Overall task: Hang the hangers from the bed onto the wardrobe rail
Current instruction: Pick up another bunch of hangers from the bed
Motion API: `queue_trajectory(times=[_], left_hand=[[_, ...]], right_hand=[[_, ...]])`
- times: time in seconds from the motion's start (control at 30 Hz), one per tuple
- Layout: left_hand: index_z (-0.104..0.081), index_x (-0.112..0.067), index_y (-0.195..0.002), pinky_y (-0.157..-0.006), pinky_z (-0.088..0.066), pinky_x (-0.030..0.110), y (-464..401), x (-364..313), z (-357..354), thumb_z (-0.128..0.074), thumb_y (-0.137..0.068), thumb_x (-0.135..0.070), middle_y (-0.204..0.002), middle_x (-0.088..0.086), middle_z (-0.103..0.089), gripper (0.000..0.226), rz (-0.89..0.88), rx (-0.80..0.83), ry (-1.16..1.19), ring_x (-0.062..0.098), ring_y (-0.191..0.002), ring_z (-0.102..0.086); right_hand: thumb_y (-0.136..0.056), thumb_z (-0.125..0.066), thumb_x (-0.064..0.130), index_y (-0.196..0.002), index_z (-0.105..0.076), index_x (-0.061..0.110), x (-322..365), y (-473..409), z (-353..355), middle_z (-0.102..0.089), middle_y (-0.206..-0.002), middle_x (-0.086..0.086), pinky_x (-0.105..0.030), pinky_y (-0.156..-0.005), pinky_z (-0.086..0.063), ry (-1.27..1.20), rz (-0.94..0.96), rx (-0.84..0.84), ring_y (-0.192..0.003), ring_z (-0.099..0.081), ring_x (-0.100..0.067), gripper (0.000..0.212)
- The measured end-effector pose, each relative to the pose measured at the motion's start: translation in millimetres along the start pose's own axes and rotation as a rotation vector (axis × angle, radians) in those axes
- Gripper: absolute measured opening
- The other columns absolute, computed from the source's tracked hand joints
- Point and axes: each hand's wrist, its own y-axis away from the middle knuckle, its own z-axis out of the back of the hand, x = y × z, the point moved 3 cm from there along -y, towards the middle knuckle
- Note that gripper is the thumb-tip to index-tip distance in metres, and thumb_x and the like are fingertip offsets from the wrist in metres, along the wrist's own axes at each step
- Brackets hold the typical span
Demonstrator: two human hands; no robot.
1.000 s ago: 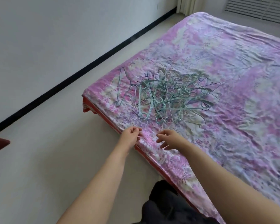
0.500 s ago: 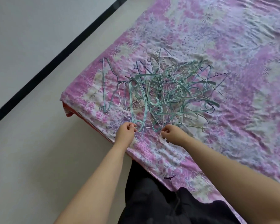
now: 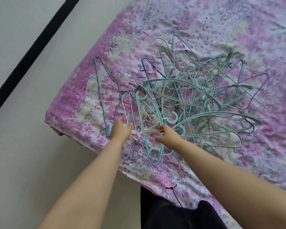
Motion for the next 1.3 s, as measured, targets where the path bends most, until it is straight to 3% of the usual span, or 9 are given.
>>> queue_trajectory(times=[0.1,0.33,0.5,0.7,0.8,0.93,1.1,1.23,1.3], left_hand=[[-0.01,-0.011,-0.154,-0.115,-0.023,0.052,-48,14,1,-0.057,-0.086,-0.057,-0.16,0.011,-0.013,0.094,0.085,0.031,-0.138,0.032,-0.145,-0.019],[0.017,-0.01,-0.151,-0.12,0.001,0.048,-113,42,-10,-0.041,-0.069,-0.087,-0.16,0.009,0.017,0.126,0.116,0.21,-0.422,0.027,-0.148,0.012],[0.019,-0.008,-0.15,-0.118,-0.002,0.046,-120,33,-29,-0.044,-0.071,-0.085,-0.16,0.018,0.01,0.127,0.098,0.275,-0.492,0.036,-0.147,0.001],[-0.011,-0.017,-0.149,-0.092,-0.051,0.047,-102,39,-76,-0.068,-0.073,-0.05,-0.148,0.015,-0.036,0.101,0.299,0.336,0.124,0.037,-0.127,-0.048],[-0.019,-0.018,-0.148,-0.108,-0.036,0.055,-94,47,-93,-0.065,-0.054,-0.074,-0.153,0.01,-0.031,0.118,0.345,0.375,0.163,0.034,-0.136,-0.037],[-0.008,-0.011,-0.153,-0.116,-0.021,0.048,-95,40,-98,-0.06,-0.084,-0.059,-0.16,0.011,0.0,0.099,0.295,0.313,-0.011,0.035,-0.146,-0.011],[-0.023,-0.013,-0.148,-0.107,-0.038,0.051,-94,27,-95,-0.076,-0.057,-0.069,-0.15,0.011,-0.037,0.12,0.34,0.325,0.353,0.037,-0.13,-0.045],[-0.068,-0.016,-0.098,-0.072,-0.058,0.034,-69,26,-99,-0.074,-0.082,-0.027,-0.097,0.007,-0.071,0.021,0.288,0.466,0.478,0.018,-0.075,-0.069],[-0.07,-0.021,-0.087,-0.066,-0.052,0.026,-48,18,-98,-0.06,-0.091,-0.015,-0.079,-0.001,-0.073,0.012,0.268,0.591,0.556,0.013,-0.069,-0.068]], right_hand=[[-0.085,-0.069,0.026,-0.147,-0.023,0.007,0,-47,12,-0.039,-0.143,-0.013,-0.036,-0.095,-0.044,-0.032,-0.079,-0.08,-0.12,-0.05,-0.029,0.08],[-0.081,-0.073,0.034,-0.152,0.001,0.01,-24,-121,18,-0.014,-0.158,-0.011,-0.037,-0.113,-0.027,-0.043,-0.152,-0.111,-0.142,-0.024,-0.029,0.106],[-0.075,-0.076,0.043,-0.151,-0.001,0.011,-35,-149,3,-0.02,-0.156,-0.014,-0.043,-0.114,-0.03,0.07,-0.154,-0.164,-0.14,-0.029,-0.032,0.112],[-0.082,-0.065,0.054,-0.142,-0.021,0.001,-40,-158,3,-0.044,-0.138,-0.022,-0.047,-0.106,-0.037,0.28,-0.353,-0.313,-0.131,-0.036,-0.037,0.092],[-0.081,-0.06,0.061,-0.137,-0.029,-0.003,-43,-162,7,-0.043,-0.137,-0.023,-0.044,-0.108,-0.033,0.558,-0.28,-0.284,-0.133,-0.03,-0.036,0.09],[-0.078,-0.069,0.053,-0.138,-0.024,0.001,-48,-168,9,-0.051,-0.126,-0.02,-0.046,-0.09,-0.05,0.289,-0.318,-0.178,-0.109,-0.054,-0.036,0.091],[-0.08,-0.074,0.035,-0.129,-0.036,0.004,-50,-168,7,-0.054,-0.117,-0.013,-0.037,-0.08,-0.048,-0.024,-0.336,-0.068,-0.098,-0.055,-0.028,0.07],[-0.082,-0.073,0.026,-0.104,-0.046,0.012,-49,-147,-1,-0.059,-0.1,-0.01,-0.033,-0.077,-0.048,-0.038,-0.217,-0.05,-0.086,-0.057,-0.024,0.037],[-0.082,-0.072,0.021,-0.102,-0.052,0.015,-44,-131,-9,-0.062,-0.095,-0.009,-0.029,-0.074,-0.044,-0.058,-0.125,-0.055,-0.082,-0.057,-0.021,0.029]])
